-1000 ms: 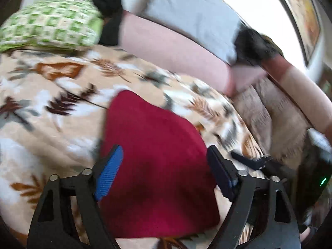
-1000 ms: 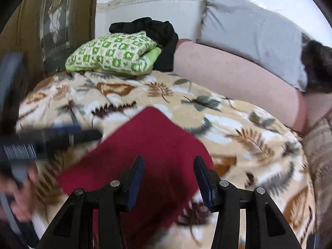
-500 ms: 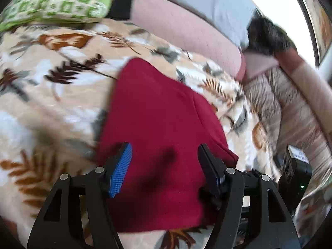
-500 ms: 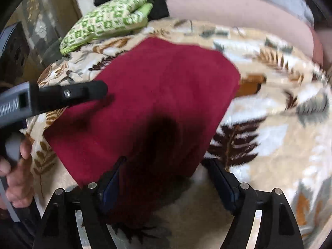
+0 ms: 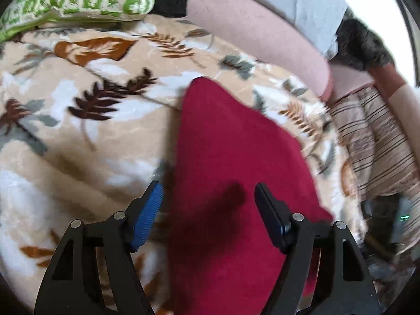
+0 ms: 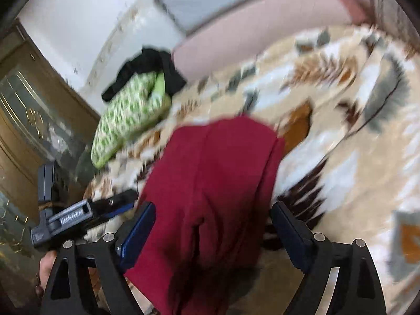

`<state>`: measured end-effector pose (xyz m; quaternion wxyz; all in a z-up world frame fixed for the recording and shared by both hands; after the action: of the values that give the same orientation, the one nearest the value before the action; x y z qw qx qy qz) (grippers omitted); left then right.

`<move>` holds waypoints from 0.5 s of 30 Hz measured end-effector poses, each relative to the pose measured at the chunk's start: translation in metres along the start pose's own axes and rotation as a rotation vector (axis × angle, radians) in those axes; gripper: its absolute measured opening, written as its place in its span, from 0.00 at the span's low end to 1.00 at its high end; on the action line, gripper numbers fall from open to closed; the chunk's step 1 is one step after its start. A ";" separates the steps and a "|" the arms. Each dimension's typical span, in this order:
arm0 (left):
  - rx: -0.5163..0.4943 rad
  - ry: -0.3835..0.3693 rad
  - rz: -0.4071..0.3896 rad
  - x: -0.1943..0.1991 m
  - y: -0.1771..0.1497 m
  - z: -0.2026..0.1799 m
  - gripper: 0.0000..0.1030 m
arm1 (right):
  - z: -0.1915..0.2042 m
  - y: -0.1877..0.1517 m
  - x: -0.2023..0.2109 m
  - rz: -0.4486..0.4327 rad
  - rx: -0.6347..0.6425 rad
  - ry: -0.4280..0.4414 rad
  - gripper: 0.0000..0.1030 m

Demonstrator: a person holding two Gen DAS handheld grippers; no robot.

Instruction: Fold small clothes

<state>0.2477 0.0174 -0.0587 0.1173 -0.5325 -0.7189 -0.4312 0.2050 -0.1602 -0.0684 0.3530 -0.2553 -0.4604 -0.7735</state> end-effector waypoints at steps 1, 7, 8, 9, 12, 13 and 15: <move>0.010 -0.026 0.002 -0.002 0.000 -0.002 0.71 | -0.002 -0.003 -0.005 0.023 -0.007 0.021 0.85; 0.085 -0.005 0.056 -0.020 -0.010 0.010 0.73 | -0.013 -0.004 -0.029 0.096 -0.064 0.092 0.80; 0.115 -0.023 0.056 -0.021 -0.012 0.012 0.73 | -0.011 -0.007 -0.030 0.112 -0.045 0.092 0.74; 0.127 -0.029 0.054 -0.021 -0.013 0.013 0.72 | -0.011 -0.009 -0.033 0.128 -0.040 0.092 0.66; 0.128 -0.015 0.027 -0.015 -0.012 0.013 0.57 | -0.008 -0.006 -0.025 0.102 -0.021 0.107 0.44; 0.126 -0.008 0.016 -0.013 -0.012 0.012 0.51 | -0.004 -0.005 -0.021 0.076 0.016 0.085 0.40; 0.134 0.015 -0.026 -0.004 -0.013 0.013 0.46 | 0.009 -0.003 -0.014 0.013 0.134 0.011 0.37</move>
<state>0.2417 0.0231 -0.0757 0.1523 -0.5107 -0.7521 -0.3877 0.2123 -0.1463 -0.0761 0.3769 -0.2297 -0.5076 -0.7399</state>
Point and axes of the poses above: each gripper's, at about its wrist camera, not at the fingertips, and x roughly against the way its jaws point, z to its left, y to its top, the point moved 8 cm from there along -x, roughly the way its jaws point, and after that the axes turned 14 degrees about -y, right-handed, at the moved point
